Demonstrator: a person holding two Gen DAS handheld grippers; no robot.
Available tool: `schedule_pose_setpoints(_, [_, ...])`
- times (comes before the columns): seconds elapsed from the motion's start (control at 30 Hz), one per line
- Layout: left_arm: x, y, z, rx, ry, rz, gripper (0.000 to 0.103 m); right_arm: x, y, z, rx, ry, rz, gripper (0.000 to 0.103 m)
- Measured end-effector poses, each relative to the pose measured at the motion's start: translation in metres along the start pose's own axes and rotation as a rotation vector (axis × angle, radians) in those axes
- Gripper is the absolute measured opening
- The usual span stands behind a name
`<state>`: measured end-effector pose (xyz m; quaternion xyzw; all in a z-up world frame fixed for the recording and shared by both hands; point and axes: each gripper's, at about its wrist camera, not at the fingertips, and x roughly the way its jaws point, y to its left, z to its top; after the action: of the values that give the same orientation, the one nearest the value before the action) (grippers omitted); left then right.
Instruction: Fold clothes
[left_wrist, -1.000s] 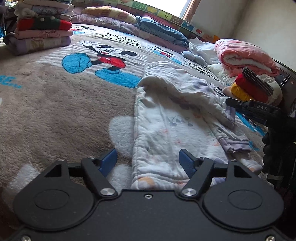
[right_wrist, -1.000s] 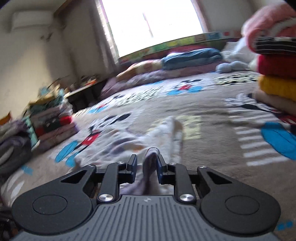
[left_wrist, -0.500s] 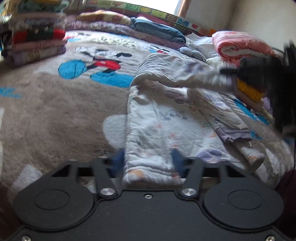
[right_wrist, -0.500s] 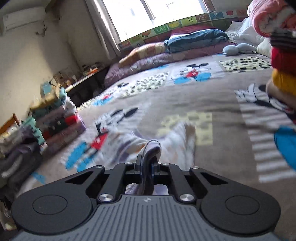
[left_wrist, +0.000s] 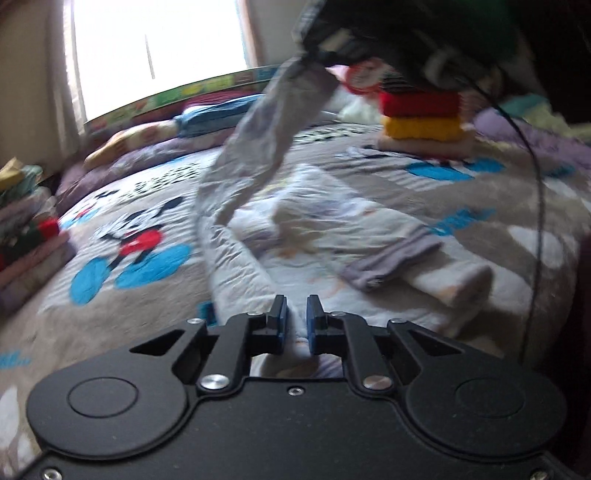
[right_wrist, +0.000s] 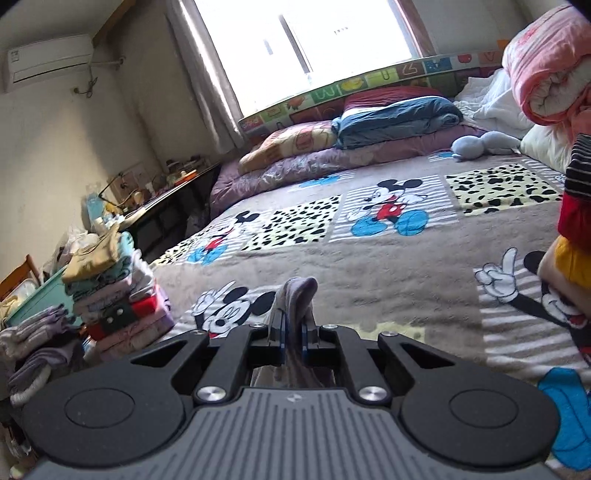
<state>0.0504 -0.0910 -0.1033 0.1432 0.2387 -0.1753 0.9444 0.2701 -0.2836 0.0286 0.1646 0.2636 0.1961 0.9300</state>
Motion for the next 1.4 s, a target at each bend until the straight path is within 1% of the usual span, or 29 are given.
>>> schedule_pose_setpoints(0.1, [0.009, -0.01, -0.001, 0.027, 0.033, -0.043, 0.002, 0.003, -0.013, 0.002, 0.034, 0.008, -0.023, 0.009])
schedule_pose_setpoints(0.17, [0.014, -0.013, -0.001, 0.03, 0.045, -0.071, 0.002, 0.005, -0.022, -0.002, 0.064, 0.024, -0.042, 0.009])
schedule_pose_setpoints(0.2, [0.013, -0.013, 0.0, 0.027, 0.038, -0.094, 0.002, 0.007, -0.027, -0.006, 0.074, 0.031, -0.054, 0.009])
schedule_pose_setpoints(0.27, [0.001, -0.001, 0.005, -0.022, -0.021, -0.184, 0.003, 0.011, -0.038, -0.013, 0.094, 0.045, -0.077, 0.009])
schedule_pose_setpoints(0.3, [-0.007, 0.011, 0.008, -0.067, -0.062, -0.217, 0.003, 0.013, -0.043, -0.017, 0.108, 0.053, -0.085, 0.009])
schedule_pose_setpoints(0.37, [-0.021, 0.048, 0.01, -0.185, -0.137, -0.228, 0.003, 0.017, -0.049, -0.023, 0.116, 0.067, -0.104, 0.009])
schedule_pose_setpoints(0.47, [-0.025, 0.103, -0.003, -0.296, -0.128, -0.15, 0.003, 0.021, -0.053, -0.025, 0.112, 0.07, -0.109, 0.009])
schedule_pose_setpoints(0.5, [-0.025, 0.114, -0.009, -0.303, -0.11, -0.135, 0.003, 0.021, -0.053, -0.024, 0.107, 0.071, -0.109, 0.009])
schedule_pose_setpoints(0.53, [-0.024, 0.117, -0.013, -0.29, -0.091, -0.136, 0.003, 0.023, -0.053, -0.023, 0.1, 0.073, -0.111, 0.009])
schedule_pose_setpoints(0.57, [-0.023, 0.113, -0.016, -0.254, -0.077, -0.151, 0.003, 0.026, -0.053, -0.022, 0.093, 0.075, -0.115, 0.009])
schedule_pose_setpoints(0.63, [-0.022, 0.099, -0.021, -0.177, -0.054, -0.193, 0.003, 0.029, -0.053, -0.019, 0.087, 0.08, -0.121, 0.009])
schedule_pose_setpoints(0.73, [-0.009, 0.074, -0.022, -0.123, -0.019, -0.246, 0.003, 0.032, -0.055, -0.017, 0.093, 0.079, -0.122, 0.009])
schedule_pose_setpoints(0.77, [-0.001, 0.062, -0.022, -0.096, 0.009, -0.272, 0.003, 0.032, -0.055, -0.016, 0.096, 0.077, -0.12, 0.009])
schedule_pose_setpoints(0.8, [0.008, 0.05, -0.027, -0.072, 0.068, -0.287, 0.002, 0.033, -0.056, -0.016, 0.095, 0.076, -0.119, 0.009])
schedule_pose_setpoints(0.83, [0.019, 0.042, -0.032, -0.04, 0.111, -0.267, 0.002, 0.033, -0.056, -0.016, 0.095, 0.075, -0.12, 0.009])
schedule_pose_setpoints(0.87, [0.023, 0.037, -0.033, -0.012, 0.111, -0.256, 0.002, 0.032, -0.057, -0.017, 0.102, 0.078, -0.123, 0.009])
schedule_pose_setpoints(0.97, [0.023, 0.051, -0.027, -0.065, 0.126, -0.317, 0.002, 0.032, -0.061, -0.02, 0.125, 0.087, -0.134, 0.009])
schedule_pose_setpoints(1.03, [0.014, 0.063, -0.022, -0.083, 0.104, -0.332, 0.003, 0.026, -0.061, -0.024, 0.128, 0.098, -0.131, 0.009])
schedule_pose_setpoints(1.07, [0.008, 0.07, -0.02, -0.099, 0.072, -0.327, 0.003, 0.022, -0.06, -0.028, 0.124, 0.105, -0.126, 0.009])
schedule_pose_setpoints(1.13, [0.001, 0.087, -0.012, -0.172, 0.002, -0.302, 0.003, 0.014, -0.058, -0.036, 0.117, 0.12, -0.118, 0.009])
schedule_pose_setpoints(1.2, [0.001, 0.102, -0.002, -0.218, -0.062, -0.241, 0.003, 0.005, -0.059, -0.048, 0.135, 0.135, -0.105, 0.009])
schedule_pose_setpoints(1.3, [0.02, 0.123, 0.016, -0.253, -0.097, -0.158, 0.003, -0.006, -0.075, -0.068, 0.249, 0.139, -0.076, 0.009])
schedule_pose_setpoints(1.4, [0.043, 0.145, 0.03, -0.291, -0.105, -0.09, 0.003, -0.009, -0.086, -0.084, 0.307, 0.135, -0.052, 0.009])
